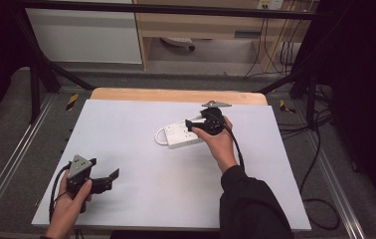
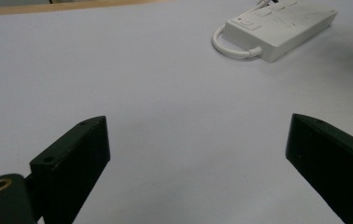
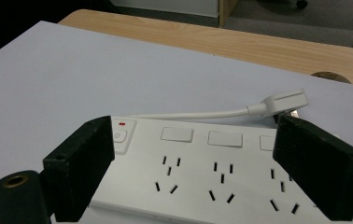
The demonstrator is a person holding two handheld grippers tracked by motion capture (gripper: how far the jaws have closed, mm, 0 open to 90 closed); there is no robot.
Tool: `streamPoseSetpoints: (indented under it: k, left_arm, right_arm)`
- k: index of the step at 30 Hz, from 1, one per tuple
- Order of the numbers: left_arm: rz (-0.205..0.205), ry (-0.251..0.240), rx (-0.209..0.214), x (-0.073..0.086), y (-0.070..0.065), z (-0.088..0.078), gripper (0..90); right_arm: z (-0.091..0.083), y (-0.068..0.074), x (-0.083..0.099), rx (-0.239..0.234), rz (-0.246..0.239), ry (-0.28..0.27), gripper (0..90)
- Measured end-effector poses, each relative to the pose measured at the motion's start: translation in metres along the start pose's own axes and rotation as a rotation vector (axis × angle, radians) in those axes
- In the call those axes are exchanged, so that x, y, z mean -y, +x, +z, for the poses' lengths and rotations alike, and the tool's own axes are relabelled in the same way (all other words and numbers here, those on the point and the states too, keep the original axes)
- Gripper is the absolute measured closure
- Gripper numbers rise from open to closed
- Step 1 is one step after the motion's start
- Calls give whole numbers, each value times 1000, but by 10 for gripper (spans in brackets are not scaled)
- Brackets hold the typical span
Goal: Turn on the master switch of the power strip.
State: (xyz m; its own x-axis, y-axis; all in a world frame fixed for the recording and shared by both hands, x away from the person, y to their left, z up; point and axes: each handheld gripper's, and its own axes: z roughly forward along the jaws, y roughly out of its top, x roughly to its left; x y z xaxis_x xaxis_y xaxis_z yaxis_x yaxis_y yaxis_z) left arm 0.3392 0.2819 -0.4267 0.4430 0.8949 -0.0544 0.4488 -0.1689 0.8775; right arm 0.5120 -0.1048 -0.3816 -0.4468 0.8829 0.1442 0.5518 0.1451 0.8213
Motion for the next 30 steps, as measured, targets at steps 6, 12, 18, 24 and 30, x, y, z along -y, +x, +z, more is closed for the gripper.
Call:
streamPoseSetpoints:
  k: [6,12,18,24,30]
  left_arm:
    - [2,4,0,0,0,0,63]
    - [-5,3,-4,0,1,-1,62]
    - [-28,5,-6,0,2,0,62]
    - [-43,4,-17,0,3,-1,62]
    - [-43,1,-13,-1,3,0,62]
  right_arm:
    - [-10,-4,1,2,3,-18,86]
    - [-23,-11,4,-18,3,-43,80]
    - [-35,-16,5,-8,-16,-61,81]
    - [-44,-21,6,-5,-23,-74,86]
    - [-49,-24,8,-8,-21,-86,86]
